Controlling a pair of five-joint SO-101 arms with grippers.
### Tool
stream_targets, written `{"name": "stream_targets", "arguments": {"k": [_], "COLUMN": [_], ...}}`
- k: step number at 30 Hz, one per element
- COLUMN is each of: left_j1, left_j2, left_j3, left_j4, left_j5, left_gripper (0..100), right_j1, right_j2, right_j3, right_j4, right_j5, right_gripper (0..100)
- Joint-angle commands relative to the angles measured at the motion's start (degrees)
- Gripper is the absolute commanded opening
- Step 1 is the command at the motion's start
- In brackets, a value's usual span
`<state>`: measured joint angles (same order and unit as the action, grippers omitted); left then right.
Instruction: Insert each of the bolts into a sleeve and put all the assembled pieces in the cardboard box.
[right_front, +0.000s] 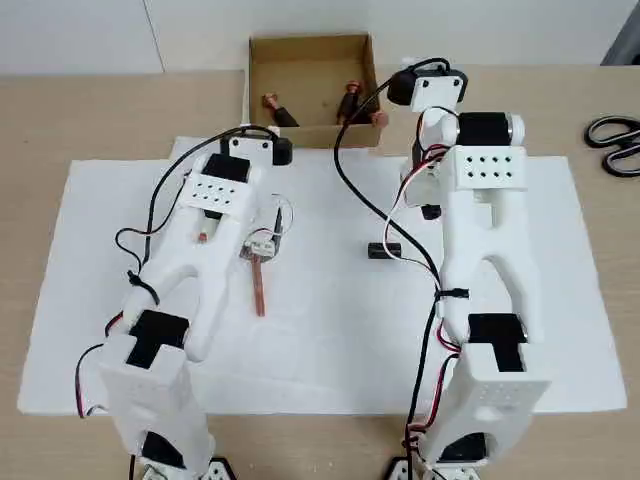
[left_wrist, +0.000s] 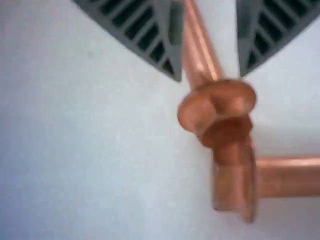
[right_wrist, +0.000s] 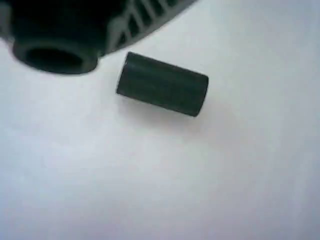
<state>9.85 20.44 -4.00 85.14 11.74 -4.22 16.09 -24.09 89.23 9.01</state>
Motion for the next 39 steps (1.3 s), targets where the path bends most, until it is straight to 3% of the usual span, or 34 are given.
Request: {"name": "stream_targets", "arguments": {"k": [1,18,25,39], "left_j1": [-0.1,0.4,0.4,1.4], "left_j2": [-0.4,5.8,5.6,-13.0], "left_j3": [0.0,0.2,-0.2,-9.4], "left_j4": [-0.6,-1.0,-0.8,12.0], "left_j5": [0.2,0.2,-0.1,-0.1], "left_gripper": [8,7,1,1], "right_j1": [-0.3,-0.3,-0.3,-0.5], "right_j2": [-0.3,-0.3,-0.2,-4.9], "right_j3": [-3.0,-3.0,-3.0,-3.3], "right_j4": [-0.7,-0.7,-0.7,-0.2], "right_j5": [-0.6,-0.6,-0.6,-0.4], "right_gripper": [0.3,0.3,0.3,0.3]}}
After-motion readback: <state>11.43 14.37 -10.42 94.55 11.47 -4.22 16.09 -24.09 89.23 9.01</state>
